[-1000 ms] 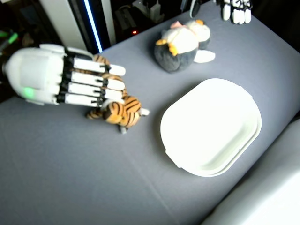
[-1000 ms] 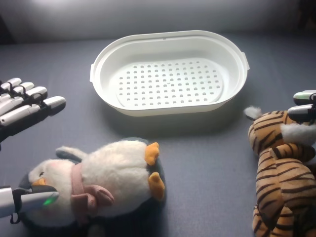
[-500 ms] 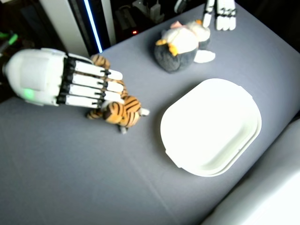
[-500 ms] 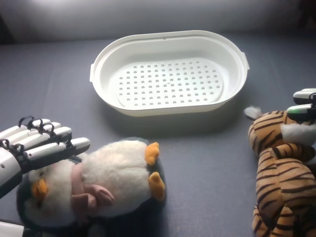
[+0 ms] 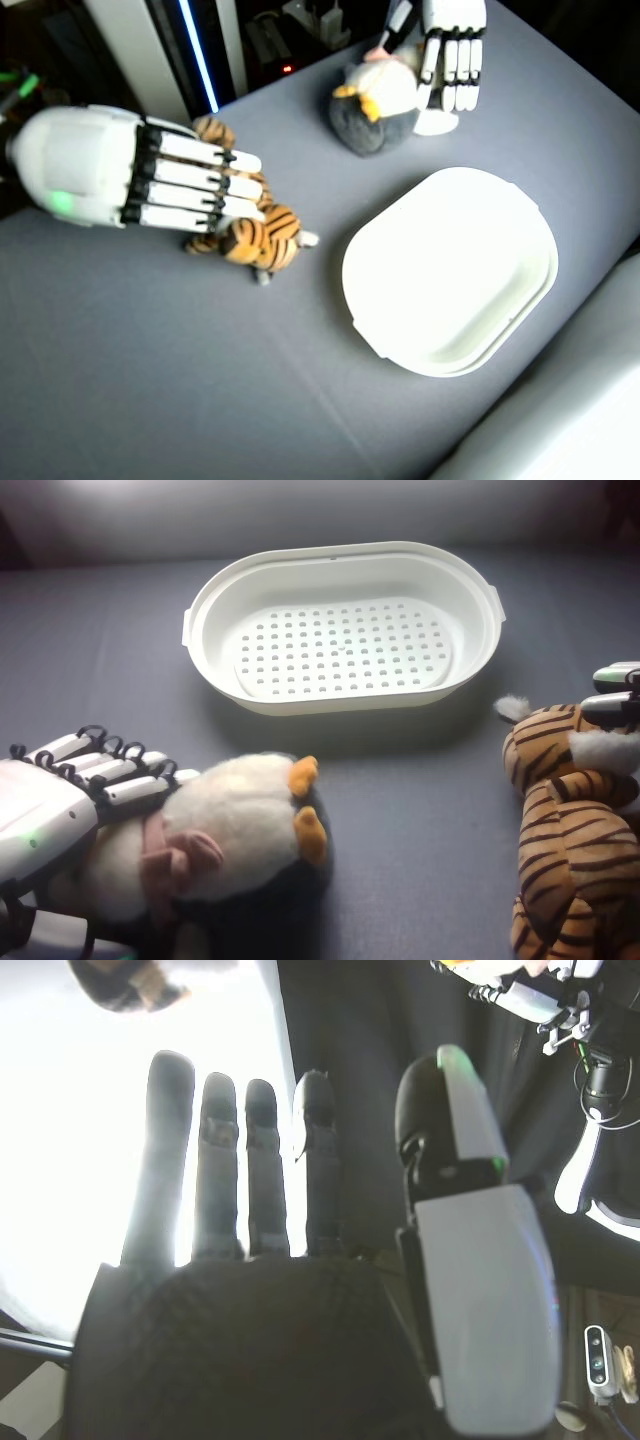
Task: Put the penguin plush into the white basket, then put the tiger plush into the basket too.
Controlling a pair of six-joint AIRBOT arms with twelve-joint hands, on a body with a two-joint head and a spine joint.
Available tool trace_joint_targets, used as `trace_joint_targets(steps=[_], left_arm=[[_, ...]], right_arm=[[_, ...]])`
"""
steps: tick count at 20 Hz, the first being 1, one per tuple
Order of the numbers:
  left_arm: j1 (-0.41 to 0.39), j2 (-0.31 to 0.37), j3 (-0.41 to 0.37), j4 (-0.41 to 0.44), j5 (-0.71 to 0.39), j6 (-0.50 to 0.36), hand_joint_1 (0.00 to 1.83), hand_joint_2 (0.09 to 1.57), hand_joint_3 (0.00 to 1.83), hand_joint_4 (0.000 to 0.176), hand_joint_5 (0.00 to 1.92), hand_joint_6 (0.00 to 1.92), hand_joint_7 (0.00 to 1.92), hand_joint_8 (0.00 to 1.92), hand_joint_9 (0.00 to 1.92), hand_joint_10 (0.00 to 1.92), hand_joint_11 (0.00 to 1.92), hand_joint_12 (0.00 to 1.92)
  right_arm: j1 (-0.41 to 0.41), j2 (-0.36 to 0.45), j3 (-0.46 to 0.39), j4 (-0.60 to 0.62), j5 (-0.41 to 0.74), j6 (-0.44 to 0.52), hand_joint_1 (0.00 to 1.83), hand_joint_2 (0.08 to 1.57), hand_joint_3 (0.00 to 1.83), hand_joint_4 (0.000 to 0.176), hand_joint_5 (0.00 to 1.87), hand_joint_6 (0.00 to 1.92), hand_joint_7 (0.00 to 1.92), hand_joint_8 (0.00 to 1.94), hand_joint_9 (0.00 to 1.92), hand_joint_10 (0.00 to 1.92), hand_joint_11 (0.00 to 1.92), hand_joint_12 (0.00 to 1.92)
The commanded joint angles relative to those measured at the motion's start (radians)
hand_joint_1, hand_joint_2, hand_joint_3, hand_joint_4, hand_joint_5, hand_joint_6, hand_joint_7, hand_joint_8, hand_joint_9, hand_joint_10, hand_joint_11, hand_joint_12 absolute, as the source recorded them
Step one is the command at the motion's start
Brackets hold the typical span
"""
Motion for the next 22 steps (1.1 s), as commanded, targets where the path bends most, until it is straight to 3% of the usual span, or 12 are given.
trace_joint_targets(steps=[1,2,3,4,5,7,9,11,13,18,20,22], left_arm=[[-0.003,0.001,0.003,-0.002,-0.077,0.017,0.95,0.90,0.00,0.102,0.40,0.00,0.32,0.00,0.38,0.02,0.16,0.87],[-0.003,0.001,0.005,-0.008,-0.088,0.017,1.15,0.98,0.00,0.003,0.58,0.01,0.51,0.02,0.57,0.05,0.35,0.88],[-0.003,0.003,0.008,-0.015,-0.114,0.004,1.33,1.11,0.01,0.000,0.80,0.89,0.78,0.03,0.81,0.91,0.73,0.99],[-0.003,0.005,0.014,-0.014,-0.136,-0.018,1.38,1.08,0.00,0.000,1.03,0.73,0.94,0.93,0.97,0.94,0.98,1.04],[-0.003,0.007,0.019,-0.009,-0.164,-0.041,1.39,1.08,0.00,0.000,1.07,0.57,0.94,1.01,1.10,1.04,1.08,1.06],[-0.003,0.018,0.022,0.006,-0.242,-0.090,1.39,1.10,0.00,0.000,1.14,0.37,0.86,1.19,1.03,1.24,1.00,1.26],[-0.009,0.032,0.022,0.020,-0.322,-0.123,1.38,1.11,0.00,0.000,1.10,0.40,0.88,1.18,0.98,1.34,0.90,1.38],[-0.034,0.045,0.024,0.035,-0.405,-0.137,1.27,1.11,0.00,0.000,1.07,0.62,0.97,1.20,0.96,0.94,0.86,1.33],[-0.079,0.046,0.043,0.039,-0.420,-0.137,1.37,1.12,0.00,0.000,1.01,0.68,0.93,1.13,0.92,1.29,0.78,1.35],[-0.322,-0.041,0.196,0.015,-0.231,-0.110,1.38,1.06,0.00,0.000,1.04,0.79,1.08,0.75,1.06,1.06,0.93,1.12],[-0.417,-0.089,0.275,0.011,-0.098,-0.110,1.39,1.06,0.00,0.000,1.00,0.91,1.11,0.61,1.10,0.97,0.98,0.95],[-0.504,-0.134,0.347,0.016,0.031,-0.110,1.38,1.09,0.00,0.000,0.96,1.03,1.05,0.75,0.98,1.09,0.85,0.90]], right_arm=[[0.007,0.001,0.003,0.025,0.123,0.009,0.82,1.19,0.00,0.050,0.51,0.00,0.35,0.00,0.38,0.01,0.29,0.38],[0.006,0.001,0.004,0.025,0.122,0.009,0.81,1.20,0.00,0.049,0.51,0.00,0.35,0.00,0.38,0.00,0.29,0.38],[0.006,0.001,0.004,0.025,0.121,0.009,0.83,1.20,0.00,0.040,0.51,0.00,0.35,0.00,0.37,0.00,0.28,0.38],[0.006,0.001,0.004,0.025,0.120,0.009,0.82,1.20,0.00,0.050,0.51,0.00,0.34,0.00,0.37,0.00,0.29,0.39],[0.006,0.001,0.005,0.025,0.120,0.009,0.83,1.20,0.00,0.048,0.51,0.00,0.34,0.00,0.37,0.00,0.29,0.39],[0.006,0.001,0.005,0.025,0.120,0.010,0.79,1.21,0.01,0.049,0.51,0.00,0.35,0.00,0.38,0.00,0.29,0.39],[0.006,0.001,0.006,0.025,0.118,0.010,0.76,1.22,0.01,0.055,0.50,0.00,0.34,0.00,0.37,0.00,0.28,0.38],[0.006,0.001,0.007,0.025,0.117,0.010,0.75,1.22,0.00,0.056,0.50,0.00,0.34,0.00,0.36,0.00,0.28,0.38],[0.006,0.000,0.008,0.025,0.117,0.010,0.72,1.23,0.01,0.059,0.50,0.00,0.34,0.00,0.36,0.00,0.28,0.37],[0.006,0.000,0.012,0.025,0.117,0.014,0.66,1.25,0.00,0.077,0.48,0.00,0.34,0.00,0.37,0.00,0.31,0.36],[0.005,0.000,0.014,0.025,0.116,0.015,0.71,1.24,0.00,0.057,0.50,0.00,0.35,0.00,0.37,0.00,0.30,0.36],[0.005,0.000,0.016,0.025,0.115,0.016,0.70,1.24,0.00,0.060,0.50,0.00,0.35,0.00,0.38,0.00,0.31,0.36]])
